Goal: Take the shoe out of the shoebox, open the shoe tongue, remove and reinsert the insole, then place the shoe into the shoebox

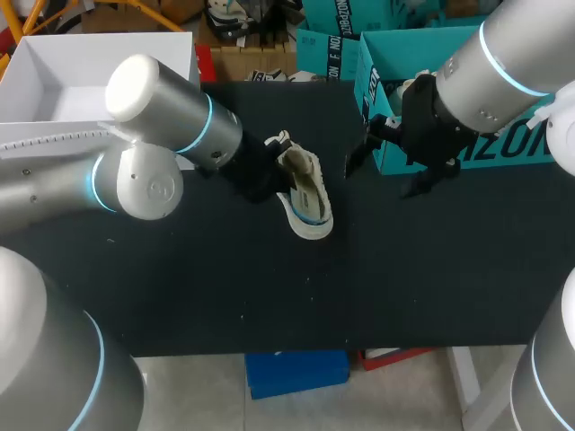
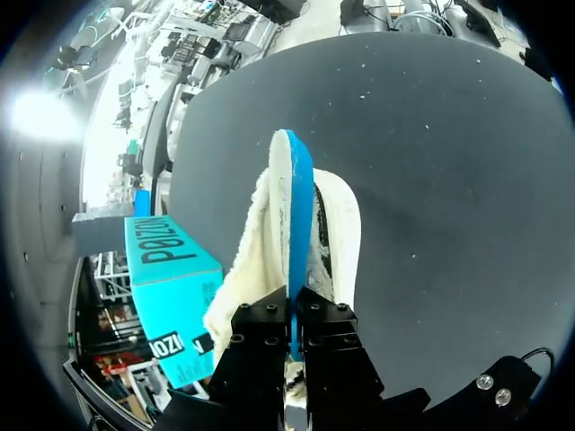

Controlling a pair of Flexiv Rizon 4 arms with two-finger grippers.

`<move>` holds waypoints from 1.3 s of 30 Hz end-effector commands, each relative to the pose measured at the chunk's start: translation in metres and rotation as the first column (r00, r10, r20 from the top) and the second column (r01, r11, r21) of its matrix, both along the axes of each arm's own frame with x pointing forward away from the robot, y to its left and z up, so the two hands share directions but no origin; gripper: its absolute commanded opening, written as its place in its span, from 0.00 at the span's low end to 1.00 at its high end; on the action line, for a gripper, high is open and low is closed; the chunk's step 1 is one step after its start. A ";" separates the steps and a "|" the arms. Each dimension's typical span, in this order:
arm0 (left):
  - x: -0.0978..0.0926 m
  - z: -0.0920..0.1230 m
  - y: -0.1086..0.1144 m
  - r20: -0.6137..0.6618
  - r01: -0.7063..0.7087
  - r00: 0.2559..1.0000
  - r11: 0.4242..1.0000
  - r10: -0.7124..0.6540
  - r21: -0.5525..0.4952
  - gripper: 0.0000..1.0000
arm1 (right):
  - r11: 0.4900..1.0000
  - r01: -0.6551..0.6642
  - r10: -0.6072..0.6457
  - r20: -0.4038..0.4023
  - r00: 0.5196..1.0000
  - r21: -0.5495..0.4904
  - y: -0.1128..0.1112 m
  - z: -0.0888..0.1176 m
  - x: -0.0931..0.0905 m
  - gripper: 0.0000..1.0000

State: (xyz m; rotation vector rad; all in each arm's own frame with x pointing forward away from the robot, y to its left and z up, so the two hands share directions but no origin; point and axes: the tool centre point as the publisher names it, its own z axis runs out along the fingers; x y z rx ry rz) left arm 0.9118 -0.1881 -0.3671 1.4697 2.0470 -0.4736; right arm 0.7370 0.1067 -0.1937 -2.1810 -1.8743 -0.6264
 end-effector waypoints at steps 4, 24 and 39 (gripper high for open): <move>0.009 -0.001 -0.001 0.050 -0.066 0.997 0.997 0.064 0.029 0.00 | 1.000 0.001 -0.001 0.000 1.000 -0.002 0.001 0.000 0.000 1.00; 0.007 -0.002 -0.015 -0.017 -0.095 0.995 0.994 0.094 -0.058 1.00 | 1.000 0.001 -0.001 0.000 1.000 -0.002 0.001 0.000 0.000 1.00; -0.001 0.003 -0.023 -0.011 -0.059 0.998 0.993 0.058 -0.101 0.68 | 1.000 0.001 -0.001 0.000 1.000 -0.002 0.001 0.000 0.000 1.00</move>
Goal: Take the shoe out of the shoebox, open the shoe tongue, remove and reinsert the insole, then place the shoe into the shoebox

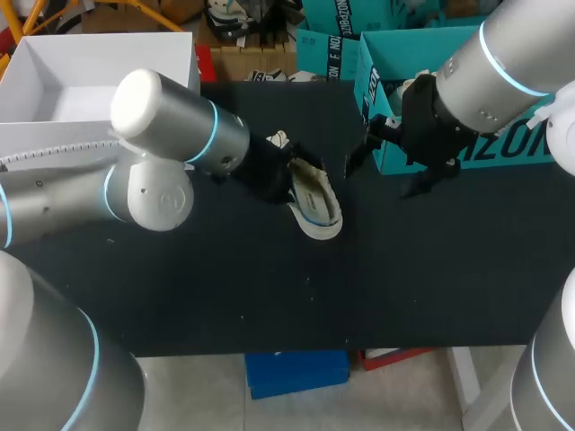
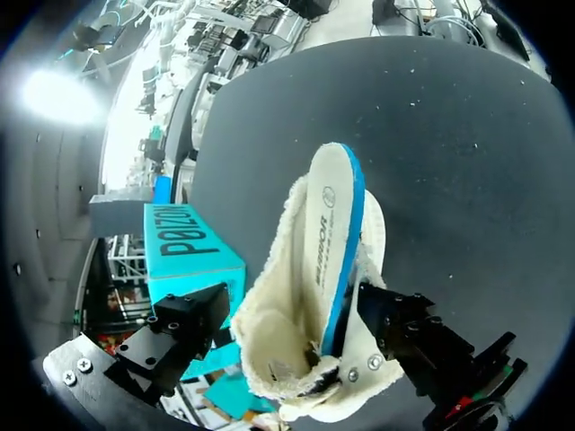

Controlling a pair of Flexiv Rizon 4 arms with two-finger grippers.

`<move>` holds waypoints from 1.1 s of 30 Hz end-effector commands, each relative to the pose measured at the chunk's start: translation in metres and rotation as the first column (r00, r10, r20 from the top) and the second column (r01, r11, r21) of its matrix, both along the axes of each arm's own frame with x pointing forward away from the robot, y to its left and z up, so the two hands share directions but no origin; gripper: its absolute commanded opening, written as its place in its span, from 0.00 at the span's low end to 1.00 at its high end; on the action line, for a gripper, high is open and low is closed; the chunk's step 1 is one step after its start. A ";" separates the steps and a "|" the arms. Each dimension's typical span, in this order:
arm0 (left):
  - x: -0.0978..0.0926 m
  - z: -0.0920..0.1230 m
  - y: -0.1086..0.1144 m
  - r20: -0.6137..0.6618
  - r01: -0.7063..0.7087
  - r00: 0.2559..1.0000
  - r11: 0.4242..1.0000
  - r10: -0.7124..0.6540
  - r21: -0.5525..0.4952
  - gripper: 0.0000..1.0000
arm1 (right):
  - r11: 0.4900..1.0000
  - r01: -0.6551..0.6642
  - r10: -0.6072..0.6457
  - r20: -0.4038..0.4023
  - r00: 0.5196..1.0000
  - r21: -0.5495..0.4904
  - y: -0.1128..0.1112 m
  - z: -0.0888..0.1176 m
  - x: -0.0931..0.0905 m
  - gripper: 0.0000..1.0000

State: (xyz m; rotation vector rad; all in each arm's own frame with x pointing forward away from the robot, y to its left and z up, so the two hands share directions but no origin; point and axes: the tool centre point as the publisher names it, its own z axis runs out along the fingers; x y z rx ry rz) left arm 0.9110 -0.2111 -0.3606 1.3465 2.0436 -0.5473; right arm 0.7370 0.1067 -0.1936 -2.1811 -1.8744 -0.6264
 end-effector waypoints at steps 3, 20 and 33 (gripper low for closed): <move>-0.001 -0.005 -0.002 0.001 0.008 1.000 1.000 -0.008 -0.008 0.36 | 1.000 0.001 -0.001 0.000 1.000 -0.002 0.001 0.000 0.000 1.00; -0.016 -0.003 -0.010 -0.126 0.041 0.991 0.998 -0.046 -0.037 0.00 | 1.000 0.001 -0.001 0.000 1.000 -0.002 0.001 0.000 0.000 1.00; -0.046 0.006 -0.021 -0.179 0.051 0.982 0.997 -0.062 -0.066 0.00 | 1.000 0.001 -0.001 0.000 1.000 -0.002 0.001 0.000 0.000 1.00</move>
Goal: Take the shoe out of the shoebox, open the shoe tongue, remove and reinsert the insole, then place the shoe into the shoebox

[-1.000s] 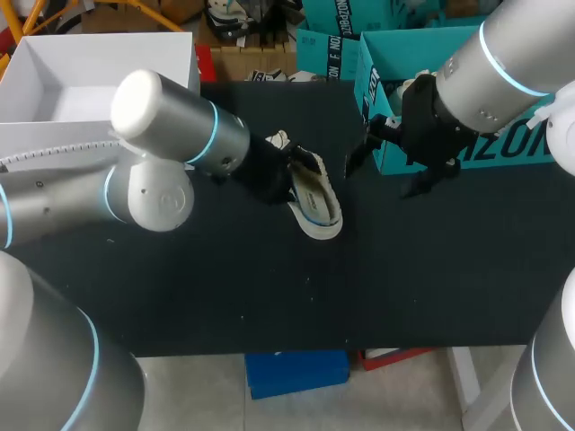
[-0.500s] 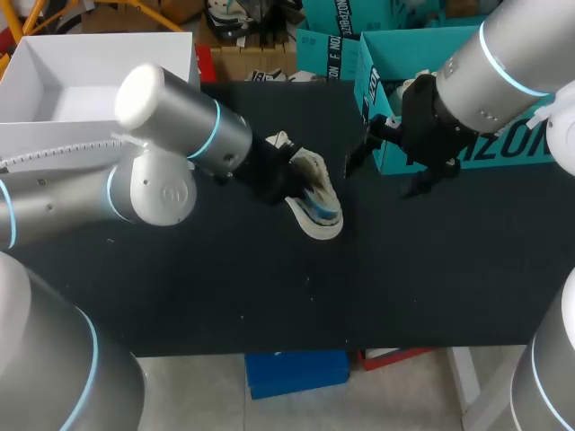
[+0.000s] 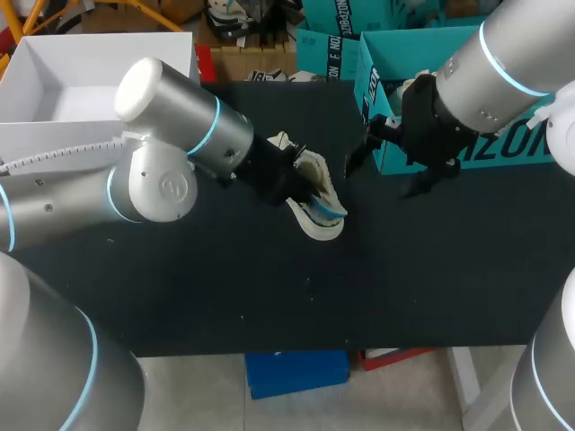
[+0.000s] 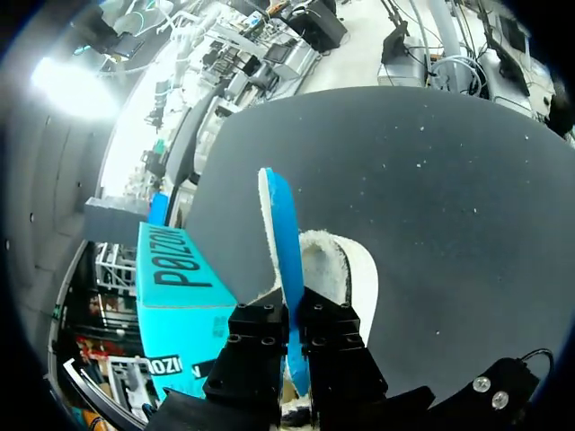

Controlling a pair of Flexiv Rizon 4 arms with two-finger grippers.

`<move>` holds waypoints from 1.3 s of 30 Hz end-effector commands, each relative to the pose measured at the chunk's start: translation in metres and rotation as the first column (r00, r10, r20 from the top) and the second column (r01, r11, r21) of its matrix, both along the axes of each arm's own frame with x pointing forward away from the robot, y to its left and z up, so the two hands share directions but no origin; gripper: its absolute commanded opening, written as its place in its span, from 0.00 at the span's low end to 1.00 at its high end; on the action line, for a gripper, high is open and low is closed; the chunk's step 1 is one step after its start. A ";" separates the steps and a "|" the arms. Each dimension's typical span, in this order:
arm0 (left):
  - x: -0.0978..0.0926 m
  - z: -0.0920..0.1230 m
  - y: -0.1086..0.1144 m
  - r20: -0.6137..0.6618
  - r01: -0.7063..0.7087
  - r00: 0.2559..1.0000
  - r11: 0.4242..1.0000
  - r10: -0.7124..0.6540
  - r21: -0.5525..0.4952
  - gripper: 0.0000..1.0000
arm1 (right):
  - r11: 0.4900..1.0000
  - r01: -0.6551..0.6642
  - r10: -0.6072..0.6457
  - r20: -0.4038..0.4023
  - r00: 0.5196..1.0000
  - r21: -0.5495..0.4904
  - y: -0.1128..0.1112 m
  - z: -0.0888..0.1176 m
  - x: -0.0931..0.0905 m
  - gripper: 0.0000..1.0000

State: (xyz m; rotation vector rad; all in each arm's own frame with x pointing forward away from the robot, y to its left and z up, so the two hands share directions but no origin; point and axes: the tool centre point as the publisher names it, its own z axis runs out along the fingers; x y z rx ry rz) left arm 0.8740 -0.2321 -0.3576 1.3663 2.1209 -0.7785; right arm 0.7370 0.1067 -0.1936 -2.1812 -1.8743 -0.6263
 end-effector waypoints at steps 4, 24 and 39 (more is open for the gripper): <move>-0.013 -0.004 -0.006 -0.005 0.007 1.000 1.000 -0.007 -0.003 0.00 | 1.000 0.001 -0.001 0.000 1.000 -0.002 0.001 0.000 0.000 1.00; 0.028 -0.006 0.009 0.037 -0.063 0.997 0.998 0.063 -0.008 0.61 | 1.000 0.001 -0.001 0.000 1.000 -0.002 0.001 0.000 0.000 1.00; 0.023 -0.007 0.008 0.022 -0.030 0.999 0.999 0.029 0.031 0.00 | 1.000 0.001 -0.001 0.000 1.000 -0.002 0.001 0.000 0.000 1.00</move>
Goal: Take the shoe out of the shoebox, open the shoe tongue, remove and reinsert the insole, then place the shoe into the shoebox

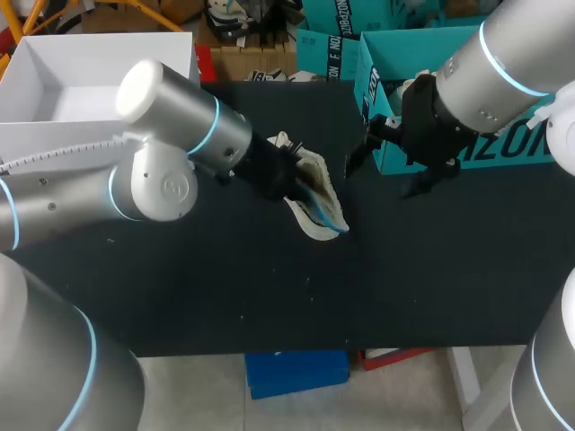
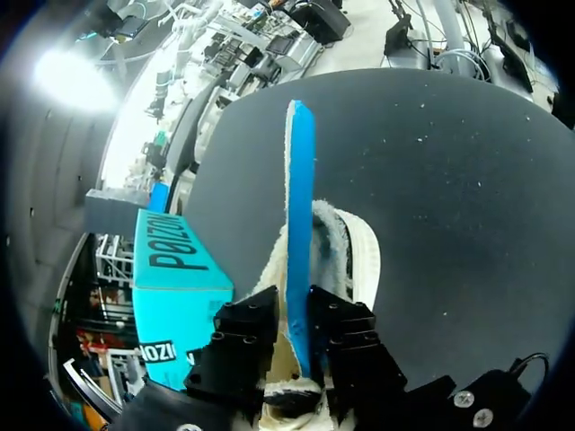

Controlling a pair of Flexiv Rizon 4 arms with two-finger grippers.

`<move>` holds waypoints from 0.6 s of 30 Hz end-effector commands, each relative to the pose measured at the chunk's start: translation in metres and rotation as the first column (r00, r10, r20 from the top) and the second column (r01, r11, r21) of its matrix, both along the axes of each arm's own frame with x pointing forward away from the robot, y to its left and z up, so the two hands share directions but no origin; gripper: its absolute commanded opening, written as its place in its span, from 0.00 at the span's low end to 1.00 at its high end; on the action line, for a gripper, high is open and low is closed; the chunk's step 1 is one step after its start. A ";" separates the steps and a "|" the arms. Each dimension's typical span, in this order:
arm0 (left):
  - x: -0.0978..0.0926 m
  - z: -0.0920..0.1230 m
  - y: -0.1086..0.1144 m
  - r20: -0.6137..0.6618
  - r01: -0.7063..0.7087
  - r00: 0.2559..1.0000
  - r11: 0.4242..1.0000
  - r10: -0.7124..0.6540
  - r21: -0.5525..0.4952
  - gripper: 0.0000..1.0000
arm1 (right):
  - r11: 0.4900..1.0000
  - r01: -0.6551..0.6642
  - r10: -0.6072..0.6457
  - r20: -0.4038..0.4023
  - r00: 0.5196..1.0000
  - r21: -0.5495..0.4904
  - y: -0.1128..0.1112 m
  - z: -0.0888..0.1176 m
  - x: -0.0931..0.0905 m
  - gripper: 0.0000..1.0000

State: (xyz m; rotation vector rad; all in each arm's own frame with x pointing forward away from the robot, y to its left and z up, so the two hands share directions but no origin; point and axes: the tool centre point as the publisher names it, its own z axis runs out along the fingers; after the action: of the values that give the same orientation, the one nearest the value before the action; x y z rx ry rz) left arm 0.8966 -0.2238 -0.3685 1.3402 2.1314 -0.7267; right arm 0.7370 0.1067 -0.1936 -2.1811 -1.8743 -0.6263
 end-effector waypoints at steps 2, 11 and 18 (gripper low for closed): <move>0.000 0.004 0.000 -0.016 0.002 1.000 1.000 -0.002 0.019 0.00 | 1.000 0.001 -0.001 0.000 1.000 -0.002 0.001 0.000 0.000 1.00; -0.012 0.009 -0.001 0.001 -0.014 1.000 0.997 0.014 0.070 0.00 | 1.000 0.001 -0.001 0.000 1.000 -0.002 0.001 0.000 0.000 1.00; -0.023 0.011 -0.007 0.041 -0.030 0.999 0.994 0.026 0.102 0.00 | 1.000 0.001 -0.001 0.000 1.000 -0.002 0.001 0.000 0.000 1.00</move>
State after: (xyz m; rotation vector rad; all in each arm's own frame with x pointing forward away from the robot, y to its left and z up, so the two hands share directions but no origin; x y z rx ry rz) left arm 0.8792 -0.2288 -0.3595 1.3814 2.1702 -0.6250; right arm 0.7370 0.1067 -0.1936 -2.1811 -1.8744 -0.6263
